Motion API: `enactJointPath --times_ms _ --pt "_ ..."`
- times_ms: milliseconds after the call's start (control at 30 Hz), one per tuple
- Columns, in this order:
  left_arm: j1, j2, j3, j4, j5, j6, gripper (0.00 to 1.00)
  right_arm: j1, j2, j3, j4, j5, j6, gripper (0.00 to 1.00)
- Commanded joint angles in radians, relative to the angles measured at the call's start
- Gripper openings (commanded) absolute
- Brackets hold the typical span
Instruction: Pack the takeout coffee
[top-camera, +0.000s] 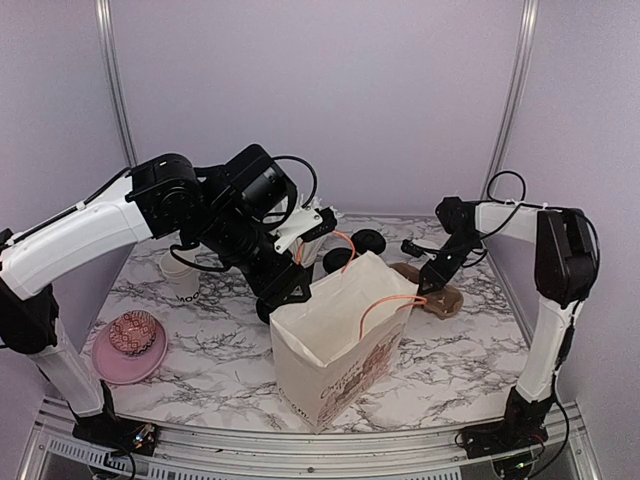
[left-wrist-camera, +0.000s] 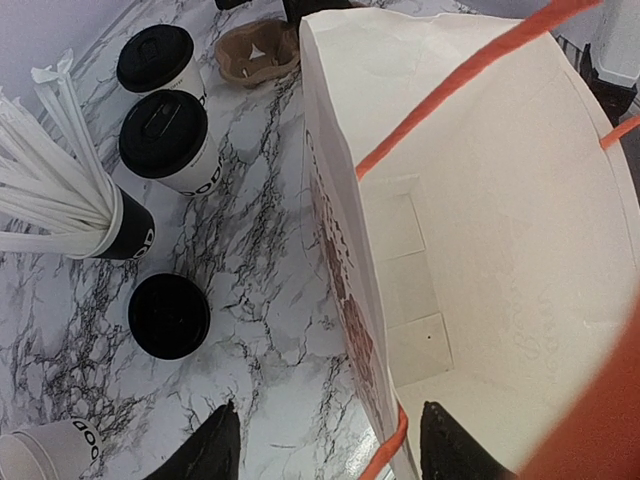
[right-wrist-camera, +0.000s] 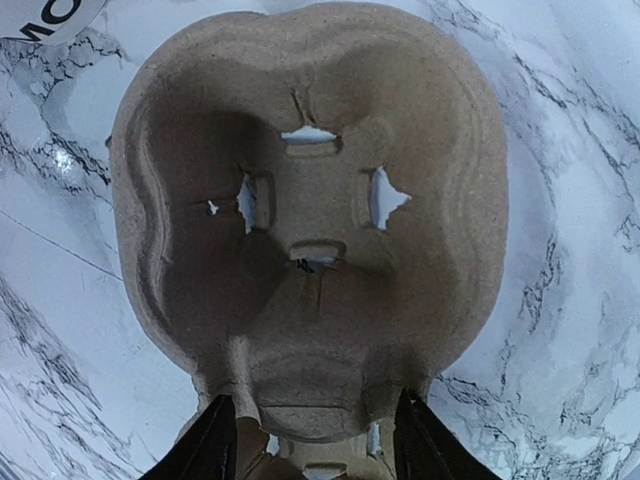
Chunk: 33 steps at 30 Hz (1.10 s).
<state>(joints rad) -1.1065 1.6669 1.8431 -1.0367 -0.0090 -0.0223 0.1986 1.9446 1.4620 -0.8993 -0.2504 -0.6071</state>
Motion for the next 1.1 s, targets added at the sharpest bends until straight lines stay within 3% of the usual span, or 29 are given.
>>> enactJointPath --times_ms 0,533,833,1067 --pt "0.004 -0.019 -0.017 0.001 0.004 -0.004 0.63 0.01 0.017 0.052 -0.01 -0.013 -0.015 0.51" --pt "0.004 -0.006 -0.023 0.001 0.038 -0.004 0.63 0.031 0.053 0.079 -0.029 -0.009 -0.034 0.48" --pt "0.004 -0.001 -0.027 0.003 0.034 -0.004 0.63 0.033 0.044 0.074 -0.036 -0.006 -0.028 0.31" --pt "0.018 0.003 -0.018 0.012 0.014 0.041 0.63 0.033 -0.024 0.065 -0.033 -0.024 -0.015 0.25"
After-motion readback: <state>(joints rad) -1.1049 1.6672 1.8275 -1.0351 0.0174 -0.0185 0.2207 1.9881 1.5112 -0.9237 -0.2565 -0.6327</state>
